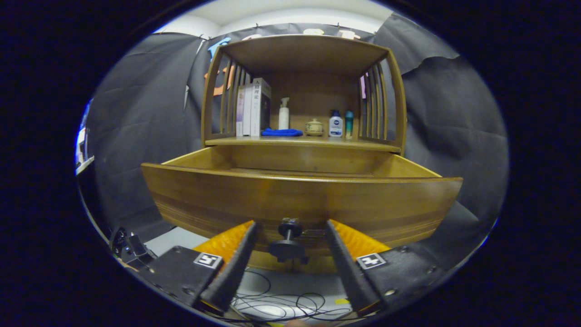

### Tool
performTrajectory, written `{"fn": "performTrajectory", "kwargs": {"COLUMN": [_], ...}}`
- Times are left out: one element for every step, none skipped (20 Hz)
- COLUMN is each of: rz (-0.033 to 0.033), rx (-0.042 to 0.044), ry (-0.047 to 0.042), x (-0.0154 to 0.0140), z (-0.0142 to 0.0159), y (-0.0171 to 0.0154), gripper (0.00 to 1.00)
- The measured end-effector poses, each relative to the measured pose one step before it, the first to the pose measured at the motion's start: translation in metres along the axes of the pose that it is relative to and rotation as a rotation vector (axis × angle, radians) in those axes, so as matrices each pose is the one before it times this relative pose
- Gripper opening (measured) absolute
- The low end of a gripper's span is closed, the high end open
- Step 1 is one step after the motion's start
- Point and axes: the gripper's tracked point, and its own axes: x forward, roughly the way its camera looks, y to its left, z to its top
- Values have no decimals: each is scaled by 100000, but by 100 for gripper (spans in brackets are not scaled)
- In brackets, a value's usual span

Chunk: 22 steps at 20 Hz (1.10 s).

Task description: Pull open the drawer, take out the items inside it, and place them on the countertop above the cabinet.

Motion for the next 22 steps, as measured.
{"fn": "performTrajectory", "kwargs": {"rz": [1719, 1436, 1737, 1826, 1697, 1353, 1908, 1254, 1095, 691, 735, 27, 895, 125, 686, 508, 1059, 335, -1187, 389, -935, -239], "rx": [444, 435, 186, 204, 70, 445, 668, 1041, 901, 651, 358, -413, -827, -599, 94, 620, 866, 567, -477, -781, 477, 824], "ry": [819, 627, 264, -484, -637, -906, -629, -135, -46, -115, -829, -412, -397, 1396, 2019, 2237, 1533, 2178, 3712, 2263, 2897, 3077], "x": [-917, -504, -527, -659, -489, -333, -328, -60, 38, 149, 265, 362, 481, 586, 584, 665, 705, 750, 734, 674, 745, 763], "z": [292, 427, 617, 841, 1123, 950, 1210, 835, 958, 903, 1003, 833, 896, 403, 345, 352, 508, 290, -35, 134, 57, -138], "y": [279, 318, 369, 392, 369, 230, 390, 144, 118, -64, -55, -211, -46, -156, -40, -16, -43, -101, -680, -177, -404, -263], "gripper": [100, 100, 100, 100, 100, 100, 100, 99, 100, 100, 99, 99, 99, 100, 100, 100, 99, 100, 100, 99, 99, 99]}}
